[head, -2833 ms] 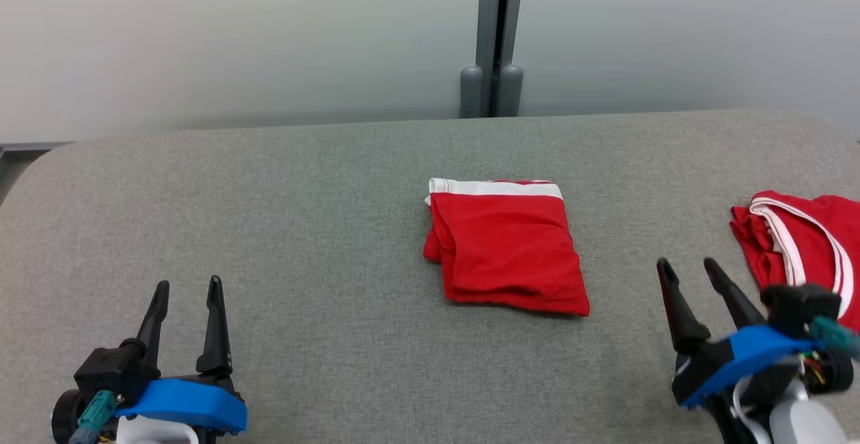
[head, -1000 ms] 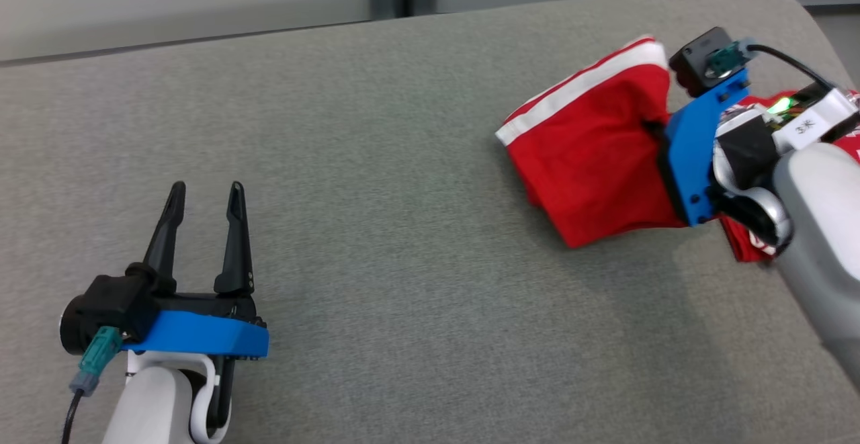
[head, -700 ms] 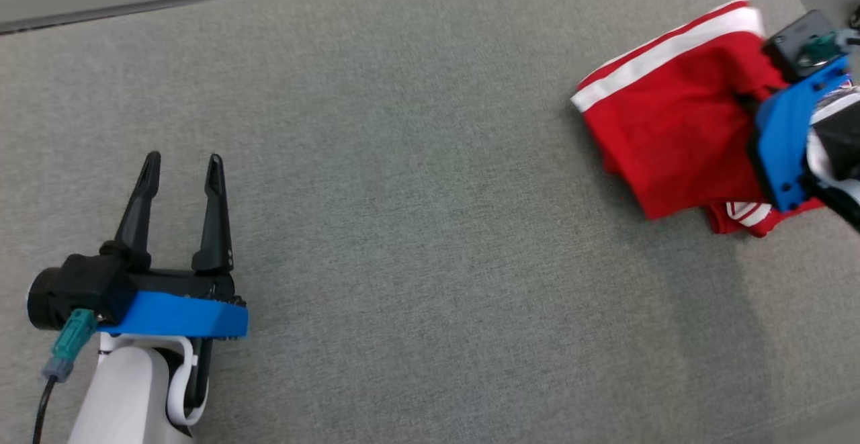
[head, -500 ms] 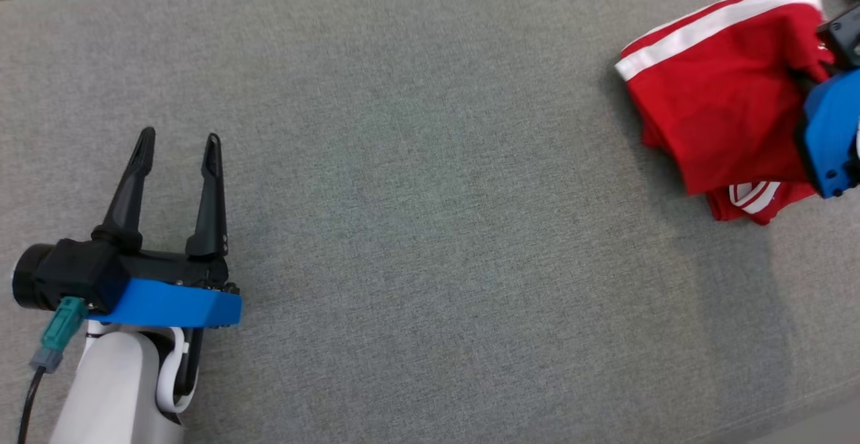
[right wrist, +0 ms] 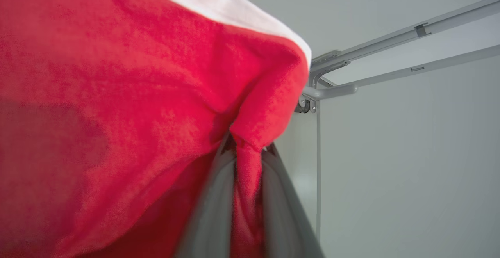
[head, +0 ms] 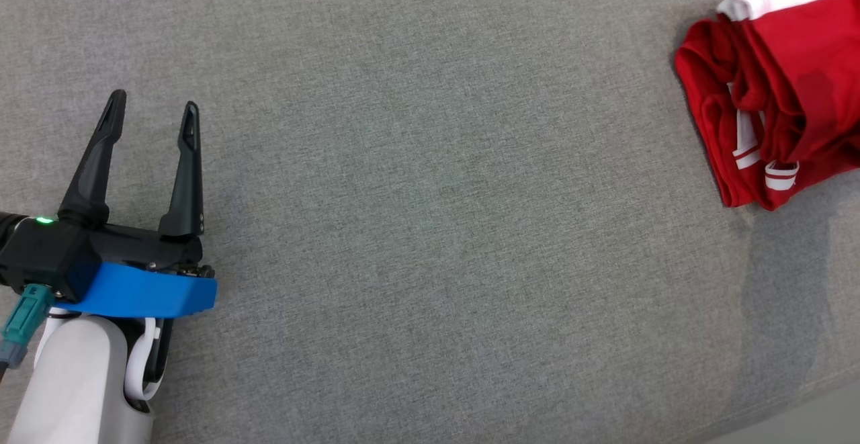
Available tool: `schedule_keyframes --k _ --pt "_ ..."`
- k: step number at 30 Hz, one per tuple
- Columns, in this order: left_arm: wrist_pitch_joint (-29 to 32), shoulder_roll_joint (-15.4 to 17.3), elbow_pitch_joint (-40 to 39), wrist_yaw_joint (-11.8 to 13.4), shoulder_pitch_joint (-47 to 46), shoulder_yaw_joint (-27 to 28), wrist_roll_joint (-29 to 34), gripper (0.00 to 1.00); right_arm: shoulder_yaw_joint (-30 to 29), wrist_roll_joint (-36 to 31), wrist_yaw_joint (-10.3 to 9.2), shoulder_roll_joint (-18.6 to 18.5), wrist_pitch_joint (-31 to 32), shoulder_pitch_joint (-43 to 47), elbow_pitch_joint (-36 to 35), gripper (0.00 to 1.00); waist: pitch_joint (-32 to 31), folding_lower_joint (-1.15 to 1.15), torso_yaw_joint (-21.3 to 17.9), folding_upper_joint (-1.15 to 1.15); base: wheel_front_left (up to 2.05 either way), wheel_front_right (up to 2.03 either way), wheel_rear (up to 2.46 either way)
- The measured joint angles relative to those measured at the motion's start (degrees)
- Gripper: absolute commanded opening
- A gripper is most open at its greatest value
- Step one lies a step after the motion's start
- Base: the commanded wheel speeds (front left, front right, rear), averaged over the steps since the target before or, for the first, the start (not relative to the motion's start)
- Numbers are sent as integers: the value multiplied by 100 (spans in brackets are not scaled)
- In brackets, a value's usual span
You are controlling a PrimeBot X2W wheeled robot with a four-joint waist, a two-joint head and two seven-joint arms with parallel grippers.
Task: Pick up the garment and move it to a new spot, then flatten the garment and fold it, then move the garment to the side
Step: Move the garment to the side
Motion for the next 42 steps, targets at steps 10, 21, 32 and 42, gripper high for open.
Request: schedule_keyframes --k 10,21,32,42 --pt "54 2 57 25 83 -88 -35 100 -1115 -704 0 760 -365 393 369 100 -265 0 147 0 0 0 0" --pt "-212 -374 692 110 503 -167 -245 100 -1491 -687 0 1505 -817 1338 -656 100 -1267 -1 503 0 0 0 0" --pt "-294 -806 1204 212 988 -23 -337 100 -2048 556 -3 2531 -1073 3443 -3183 100 -2261 -2 1075 0 0 0 0" --pt "-296 -1000 1356 172 1311 235 -314 100 -2079 649 -4 3033 -1128 4628 -4241 100 -2591 -1 1350 0 0 0 0"
